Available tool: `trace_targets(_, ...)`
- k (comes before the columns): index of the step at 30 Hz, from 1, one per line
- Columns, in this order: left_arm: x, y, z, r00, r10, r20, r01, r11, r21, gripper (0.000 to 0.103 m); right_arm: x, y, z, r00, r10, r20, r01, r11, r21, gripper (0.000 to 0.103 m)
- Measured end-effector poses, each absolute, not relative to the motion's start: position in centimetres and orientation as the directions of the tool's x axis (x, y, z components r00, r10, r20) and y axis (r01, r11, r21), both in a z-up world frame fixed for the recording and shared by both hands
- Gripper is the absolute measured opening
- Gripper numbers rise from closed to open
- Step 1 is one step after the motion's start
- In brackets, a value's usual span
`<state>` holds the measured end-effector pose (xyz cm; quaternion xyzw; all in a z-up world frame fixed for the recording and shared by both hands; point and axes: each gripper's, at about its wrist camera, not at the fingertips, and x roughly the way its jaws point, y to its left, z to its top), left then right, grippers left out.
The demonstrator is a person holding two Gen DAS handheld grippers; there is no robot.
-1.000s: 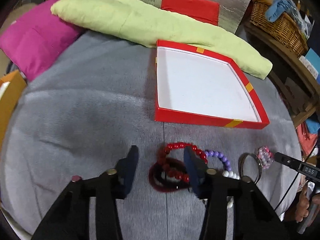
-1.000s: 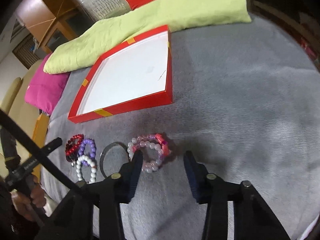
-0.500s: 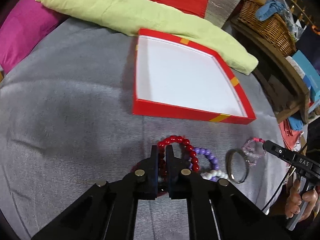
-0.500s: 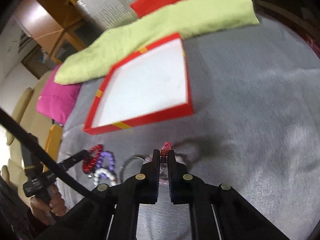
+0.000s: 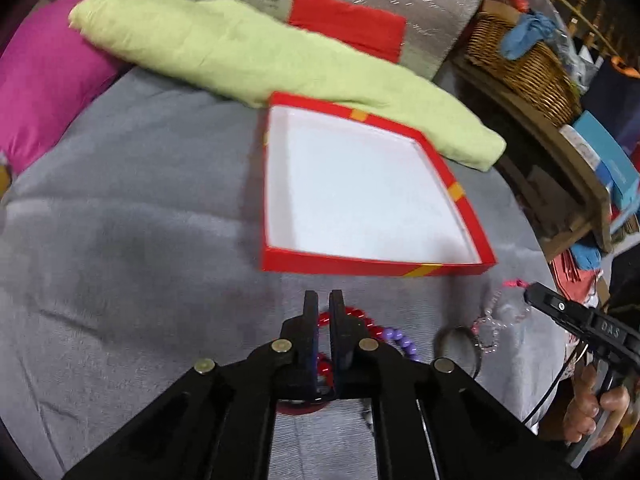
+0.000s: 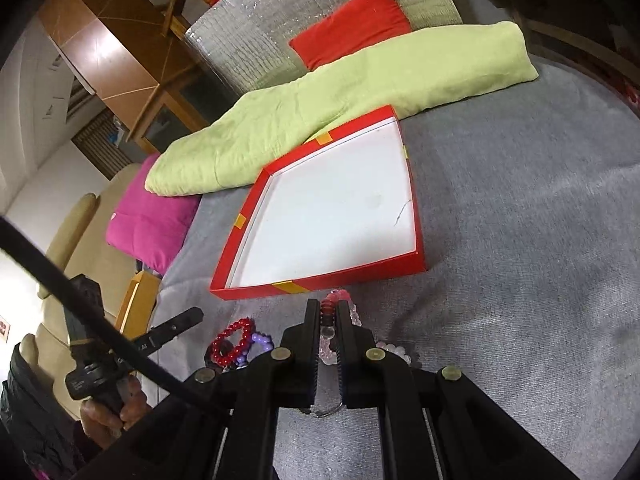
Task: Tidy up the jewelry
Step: 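Carry both bracelets into the red-rimmed tray and open both tools to release them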
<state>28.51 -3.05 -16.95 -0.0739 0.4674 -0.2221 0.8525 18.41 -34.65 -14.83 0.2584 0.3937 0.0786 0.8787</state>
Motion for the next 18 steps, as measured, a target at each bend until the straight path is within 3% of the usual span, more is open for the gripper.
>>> trace_targets(2,29.0,-2.5,-17.7,0.441,-0.431,-0.787,0.277,0.900,-0.337,0.042,18.5,-34.6,-15.1,0.674,0.341,-0.655,0.066,0.855,0.514,0.008)
trace_targets(4,29.3,-2.7,-18.4,0.420,-0.430,-0.800,0.264,0.901,-0.345,0.047,18.6,-34.5,-15.2,0.671,0.344,-0.656,0.065,0.855,0.515,0.008)
trace_targets(7,29.3,-3.6,-19.0,0.392,-0.449,-0.803,0.289,0.889,-0.356,0.047,18.6,-34.2,-15.3,0.669,0.345,-0.659,0.062,0.857,0.511,0.008)
trace_targets(9,29.2,-4.2,-19.5,0.383,-0.425,-0.820,0.304,0.896,-0.323,0.035,18.7,-34.2,-15.3,0.669,0.346,-0.658,0.062,0.856,0.514,0.008)
trace_targets(10,29.2,-4.6,-20.0,0.367,-0.417,-0.832,0.314,0.897,-0.311,0.018,18.7,-34.2,-15.3,0.672,0.344,-0.656,0.063,0.856,0.513,0.008)
trace_targets(11,29.3,-5.0,-20.3,0.358,-0.408,-0.840,0.320,0.899,-0.300,0.013,18.6,-34.3,-15.2,0.674,0.343,-0.654,0.063,0.856,0.514,0.008)
trace_targets(18,28.6,-5.2,-18.6,0.420,-0.434,-0.797,0.363,0.885,-0.291,0.009,19.0,-34.3,-14.1,0.718,0.356,-0.598,0.033,0.840,0.541,0.008)
